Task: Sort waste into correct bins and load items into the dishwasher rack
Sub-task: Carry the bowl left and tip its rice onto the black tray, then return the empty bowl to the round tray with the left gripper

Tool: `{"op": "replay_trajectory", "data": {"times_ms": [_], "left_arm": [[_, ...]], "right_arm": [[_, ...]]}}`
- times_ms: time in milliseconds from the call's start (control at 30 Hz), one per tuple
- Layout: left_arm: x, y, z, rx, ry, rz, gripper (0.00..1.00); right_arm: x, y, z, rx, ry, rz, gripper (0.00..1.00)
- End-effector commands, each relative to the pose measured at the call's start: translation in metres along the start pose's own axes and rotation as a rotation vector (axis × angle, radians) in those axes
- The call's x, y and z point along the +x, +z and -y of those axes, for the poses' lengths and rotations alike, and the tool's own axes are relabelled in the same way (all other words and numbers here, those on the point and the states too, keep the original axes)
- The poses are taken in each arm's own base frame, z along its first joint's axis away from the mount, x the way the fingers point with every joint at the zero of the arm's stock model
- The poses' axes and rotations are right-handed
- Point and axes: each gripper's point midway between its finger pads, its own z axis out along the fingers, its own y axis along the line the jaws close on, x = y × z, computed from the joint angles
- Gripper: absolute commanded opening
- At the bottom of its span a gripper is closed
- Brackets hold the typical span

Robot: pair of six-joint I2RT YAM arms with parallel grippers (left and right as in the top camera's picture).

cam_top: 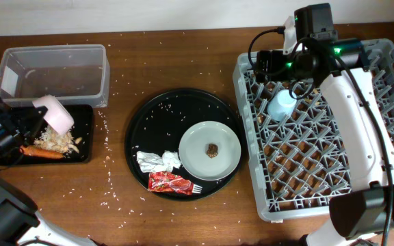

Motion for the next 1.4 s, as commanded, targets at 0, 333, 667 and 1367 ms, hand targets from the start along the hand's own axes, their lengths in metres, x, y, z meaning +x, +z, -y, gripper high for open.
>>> {"op": "replay_trajectory", "data": {"times_ms": [0,333,667,1367], "left_arm": [[-0.005,-0.004,0.023,0.108,-0.049,0.043,0.0],[-0.005,-0.006,0.023,0.109,-0.158,0.042,0.0],[-0.005,-0.014,0.012,0.04,-0.222,0.045,0.0],[0.056,0.078,0.063,-0.415,0.395,-0.289,0.01]], "right_arm": [[0.002,0.002,0.0,0.008,-0.012,-0.006,0.99],[0.003,0.002,0.001,0.009,-0.011,-0.011,0.99],[0.005,0.002,0.001,0.01,-0.01,-0.021,0.99],[0.007,0.002,0.001,0.011,-0.009,-0.028,0.99]]}}
